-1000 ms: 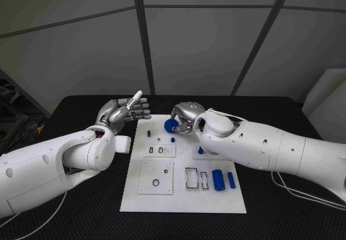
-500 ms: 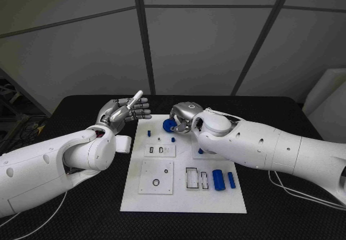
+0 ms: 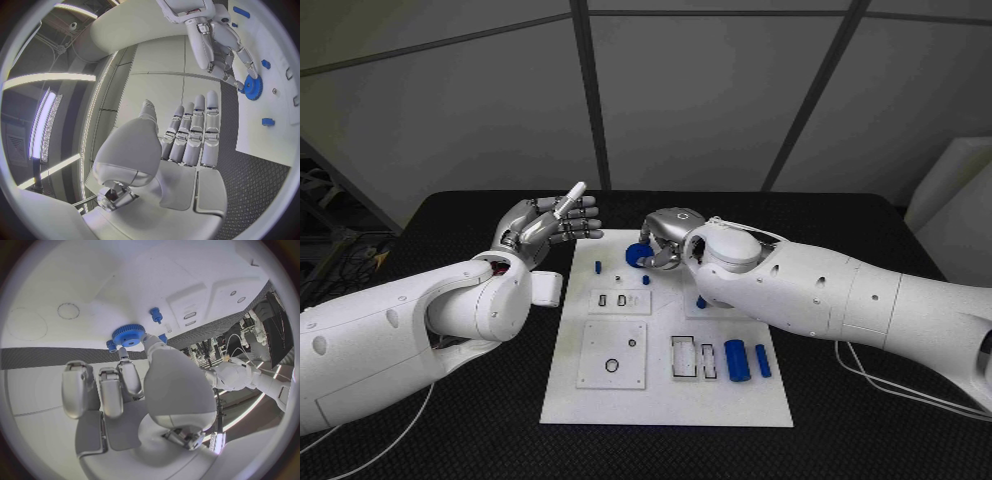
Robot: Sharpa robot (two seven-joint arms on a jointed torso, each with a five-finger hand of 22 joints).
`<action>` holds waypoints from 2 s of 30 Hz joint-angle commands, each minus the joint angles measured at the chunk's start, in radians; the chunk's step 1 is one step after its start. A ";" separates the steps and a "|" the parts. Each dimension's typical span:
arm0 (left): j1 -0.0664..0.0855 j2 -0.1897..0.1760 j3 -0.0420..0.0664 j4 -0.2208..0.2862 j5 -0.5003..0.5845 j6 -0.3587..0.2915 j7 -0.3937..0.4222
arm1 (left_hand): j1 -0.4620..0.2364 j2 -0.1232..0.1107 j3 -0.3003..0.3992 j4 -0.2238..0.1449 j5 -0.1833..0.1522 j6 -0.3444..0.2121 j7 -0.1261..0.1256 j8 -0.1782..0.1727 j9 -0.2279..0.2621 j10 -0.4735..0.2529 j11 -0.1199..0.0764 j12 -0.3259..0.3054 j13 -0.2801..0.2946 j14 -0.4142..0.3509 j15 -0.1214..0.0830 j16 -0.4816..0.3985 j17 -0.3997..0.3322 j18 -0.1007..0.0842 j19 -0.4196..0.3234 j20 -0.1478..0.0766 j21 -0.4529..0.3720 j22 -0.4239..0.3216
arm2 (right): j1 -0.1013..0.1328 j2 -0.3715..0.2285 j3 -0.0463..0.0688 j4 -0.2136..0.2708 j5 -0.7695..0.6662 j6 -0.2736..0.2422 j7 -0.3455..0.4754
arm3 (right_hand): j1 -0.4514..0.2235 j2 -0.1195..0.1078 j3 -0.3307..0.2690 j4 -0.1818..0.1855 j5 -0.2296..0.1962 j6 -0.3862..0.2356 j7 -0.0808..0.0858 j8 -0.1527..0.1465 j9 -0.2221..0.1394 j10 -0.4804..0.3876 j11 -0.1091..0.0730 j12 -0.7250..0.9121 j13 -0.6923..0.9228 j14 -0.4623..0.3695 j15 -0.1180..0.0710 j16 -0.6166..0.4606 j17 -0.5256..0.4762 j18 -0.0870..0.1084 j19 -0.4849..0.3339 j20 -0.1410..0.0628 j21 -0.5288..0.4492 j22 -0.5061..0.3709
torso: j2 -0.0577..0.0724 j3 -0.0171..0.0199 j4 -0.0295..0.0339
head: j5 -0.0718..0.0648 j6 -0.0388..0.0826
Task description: Assemble the parts on the task board
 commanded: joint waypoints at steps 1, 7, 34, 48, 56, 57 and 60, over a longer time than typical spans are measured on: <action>0.001 0.001 0.001 0.001 -0.008 0.012 0.004 | 0.007 -0.003 0.001 -0.006 0.001 0.000 0.007 -0.006 0.000 -0.001 0.007 -0.004 0.000 0.001 0.003 -0.006 0.001 -0.012 -0.001 0.006 -0.005 -0.002 | 0.002 0.000 0.000 -0.001 0.027 0.051 0.015 | -0.015 0.004 -0.002 0.011 0.005 0.009 -0.002 0.001 0.003 0.004 0.003 0.007 0.043 0.104 0.007 0.003 0.263 -0.015 0.006 0.003 0.006 0.084 | 0.000 -0.0002 0.0004 | 0.000 -0.001; 0.001 0.001 0.001 0.001 -0.008 0.012 0.003 | 0.007 -0.003 0.001 -0.006 0.001 0.000 0.007 -0.006 0.000 -0.001 0.007 -0.004 0.000 0.001 0.003 -0.006 0.001 -0.012 -0.001 0.006 -0.005 -0.002 | 0.002 -0.003 0.000 -0.004 0.044 0.068 0.016 | -0.071 0.030 -0.007 0.047 0.024 0.018 -0.006 -0.002 0.005 0.009 0.001 0.014 0.050 0.104 0.005 0.003 0.263 -0.016 0.009 0.002 0.009 0.089 | 0.000 -0.0001 -0.0001 | 0.000 -0.001; 0.001 0.001 0.000 -0.027 -0.008 0.016 0.003 | 0.008 -0.002 0.001 -0.008 0.001 0.000 0.007 -0.007 0.000 -0.001 0.007 -0.005 0.000 0.001 0.003 -0.008 0.002 -0.012 -0.001 0.007 -0.005 -0.002 | 0.001 -0.377 0.010 0.233 0.396 -0.179 0.267 | 0.066 -0.022 0.026 -0.049 -0.020 0.040 -0.008 -0.009 0.008 -0.002 -0.003 0.003 0.045 0.097 0.001 -0.007 0.235 -0.006 -0.024 -0.001 -0.016 0.044 | -0.013 0.0133 -0.0260 | -0.004 0.013; -0.001 0.015 0.000 -0.046 -0.008 0.024 0.002 | 0.008 -0.002 0.001 -0.008 0.001 0.000 0.007 -0.007 0.000 -0.001 0.007 -0.005 0.000 0.001 0.003 -0.008 0.002 -0.012 -0.001 0.007 -0.005 -0.002 | 0.001 -0.440 0.012 0.132 0.488 -0.098 0.377 | 0.129 -0.038 0.025 -0.088 -0.026 0.048 -0.016 -0.012 0.008 -0.013 -0.011 -0.012 0.034 0.094 -0.006 -0.013 0.222 0.000 -0.041 -0.007 -0.031 0.020 | -0.011 0.0173 -0.0276 | -0.022 0.008; -0.002 0.017 0.000 -0.051 -0.008 0.025 0.002 | 0.008 -0.002 0.001 -0.008 0.001 0.000 0.007 -0.007 0.000 -0.001 0.007 -0.005 0.000 0.001 0.003 -0.008 0.002 -0.012 -0.001 0.007 -0.005 -0.002 | 0.000 -0.418 0.012 0.072 0.488 -0.069 0.385 | 0.133 -0.039 0.024 -0.091 -0.024 0.043 -0.016 -0.015 0.007 -0.015 -0.011 -0.015 0.031 0.094 -0.006 -0.013 0.223 0.000 -0.042 -0.008 -0.031 0.020 | -0.010 0.0152 -0.0274 | -0.024 -0.001; -0.002 0.017 0.000 -0.051 -0.008 0.026 0.002 | 0.008 -0.002 0.001 -0.008 0.001 0.000 0.007 -0.007 0.000 -0.001 0.007 -0.005 0.000 0.001 0.003 -0.008 0.002 -0.012 -0.001 0.007 -0.005 -0.002 | 0.000 -0.416 0.012 0.069 0.487 -0.066 0.385 | 0.133 -0.039 0.024 -0.091 -0.024 0.043 -0.016 -0.015 0.007 -0.015 -0.011 -0.015 0.031 0.094 -0.006 -0.013 0.223 0.000 -0.042 -0.008 -0.031 0.020 | -0.011 0.0157 -0.0282 | -0.024 -0.002; -0.003 0.018 0.000 -0.053 -0.008 0.026 0.002 | 0.008 -0.002 0.001 -0.008 0.001 0.000 0.007 -0.007 0.000 -0.001 0.007 -0.005 0.000 0.001 0.003 -0.008 0.002 -0.012 -0.001 0.007 -0.005 -0.002 | -0.001 -0.410 0.012 0.058 0.486 -0.057 0.385 | 0.133 -0.039 0.024 -0.091 -0.024 0.043 -0.015 -0.015 0.007 -0.016 -0.011 -0.016 0.031 0.094 -0.006 -0.012 0.223 0.000 -0.042 -0.008 -0.032 0.019 | -0.010 0.0165 -0.0279 | -0.028 -0.002</action>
